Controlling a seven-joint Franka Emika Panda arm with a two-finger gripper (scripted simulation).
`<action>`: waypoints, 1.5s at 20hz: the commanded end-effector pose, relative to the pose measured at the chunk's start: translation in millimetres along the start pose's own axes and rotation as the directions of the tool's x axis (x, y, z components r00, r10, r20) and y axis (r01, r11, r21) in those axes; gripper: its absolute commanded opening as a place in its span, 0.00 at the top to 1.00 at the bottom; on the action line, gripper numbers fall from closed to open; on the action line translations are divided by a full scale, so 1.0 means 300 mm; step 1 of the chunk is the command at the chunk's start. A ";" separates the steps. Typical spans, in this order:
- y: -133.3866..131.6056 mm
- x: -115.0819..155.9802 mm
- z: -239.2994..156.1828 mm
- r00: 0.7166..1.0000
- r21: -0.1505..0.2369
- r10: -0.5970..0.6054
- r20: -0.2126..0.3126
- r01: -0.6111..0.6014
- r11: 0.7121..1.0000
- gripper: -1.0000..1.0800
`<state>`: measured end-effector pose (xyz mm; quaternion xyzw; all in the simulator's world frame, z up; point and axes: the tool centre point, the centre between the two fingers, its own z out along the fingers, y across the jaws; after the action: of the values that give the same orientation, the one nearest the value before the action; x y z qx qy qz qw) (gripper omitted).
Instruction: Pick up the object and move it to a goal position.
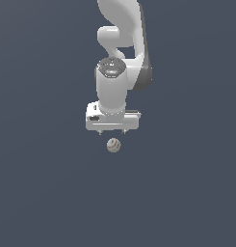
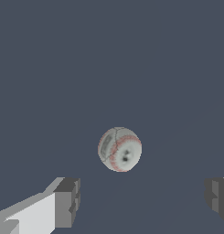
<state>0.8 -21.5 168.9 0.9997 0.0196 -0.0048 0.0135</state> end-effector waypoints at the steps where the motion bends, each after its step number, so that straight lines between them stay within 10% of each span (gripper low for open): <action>1: -0.001 0.000 0.008 1.000 0.001 0.019 0.000 -0.019 1.000 0.04; 13: -0.011 -0.006 0.090 0.970 0.016 0.243 0.002 -0.243 0.970 0.04; 30: -0.015 -0.024 0.224 0.808 0.027 0.589 0.008 -0.589 0.808 0.04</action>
<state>-6.8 -19.0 103.5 0.9598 -0.2807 -0.0008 0.0004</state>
